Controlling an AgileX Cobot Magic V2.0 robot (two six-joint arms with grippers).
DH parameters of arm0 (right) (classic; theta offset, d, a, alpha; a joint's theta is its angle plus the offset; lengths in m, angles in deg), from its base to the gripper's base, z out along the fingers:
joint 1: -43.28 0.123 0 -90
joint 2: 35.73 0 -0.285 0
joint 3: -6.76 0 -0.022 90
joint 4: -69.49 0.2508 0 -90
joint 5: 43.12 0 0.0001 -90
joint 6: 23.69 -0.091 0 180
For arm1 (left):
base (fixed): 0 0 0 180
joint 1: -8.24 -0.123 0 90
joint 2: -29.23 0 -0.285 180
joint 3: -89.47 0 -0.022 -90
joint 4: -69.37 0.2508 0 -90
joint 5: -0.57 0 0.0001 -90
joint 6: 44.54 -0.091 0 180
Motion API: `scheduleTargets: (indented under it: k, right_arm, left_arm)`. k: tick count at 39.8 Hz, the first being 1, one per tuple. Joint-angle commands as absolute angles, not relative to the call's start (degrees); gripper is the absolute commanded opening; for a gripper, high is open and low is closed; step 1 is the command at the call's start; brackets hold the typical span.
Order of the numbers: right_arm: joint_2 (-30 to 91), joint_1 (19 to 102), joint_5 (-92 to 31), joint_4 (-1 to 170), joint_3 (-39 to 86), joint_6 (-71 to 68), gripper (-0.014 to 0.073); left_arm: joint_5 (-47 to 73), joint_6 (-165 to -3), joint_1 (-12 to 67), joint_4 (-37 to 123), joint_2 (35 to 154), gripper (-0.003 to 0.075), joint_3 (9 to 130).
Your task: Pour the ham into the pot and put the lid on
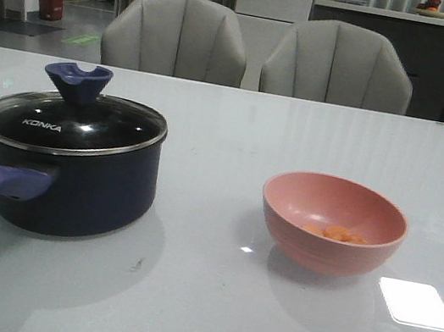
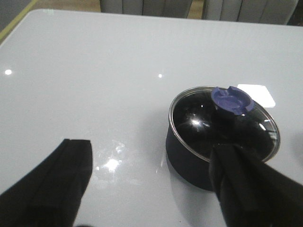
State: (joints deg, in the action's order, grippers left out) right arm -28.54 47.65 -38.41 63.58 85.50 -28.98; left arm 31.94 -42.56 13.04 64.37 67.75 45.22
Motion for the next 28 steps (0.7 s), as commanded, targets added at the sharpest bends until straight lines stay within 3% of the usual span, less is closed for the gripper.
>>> scheduleTargets:
  k: [1, 9, 28]
  right_arm:
    - [-29.65, 47.22, -43.12, 62.76, 85.22, -29.01, 0.0139]
    - [-29.65, 47.22, -43.12, 62.76, 85.22, -29.01, 0.0139]
    - [-29.65, 47.22, -43.12, 62.76, 85.22, -29.01, 0.0139]
  left_arm:
    - [33.37, -42.47, 13.43, 63.64, 75.78, 0.0562, 53.33]
    - [43.31, -42.47, 15.73, 63.64, 91.44, 0.0562, 67.37]
    - [49.62, -37.63, 28.37, 63.87, 118.33, 0.0628, 88.82]
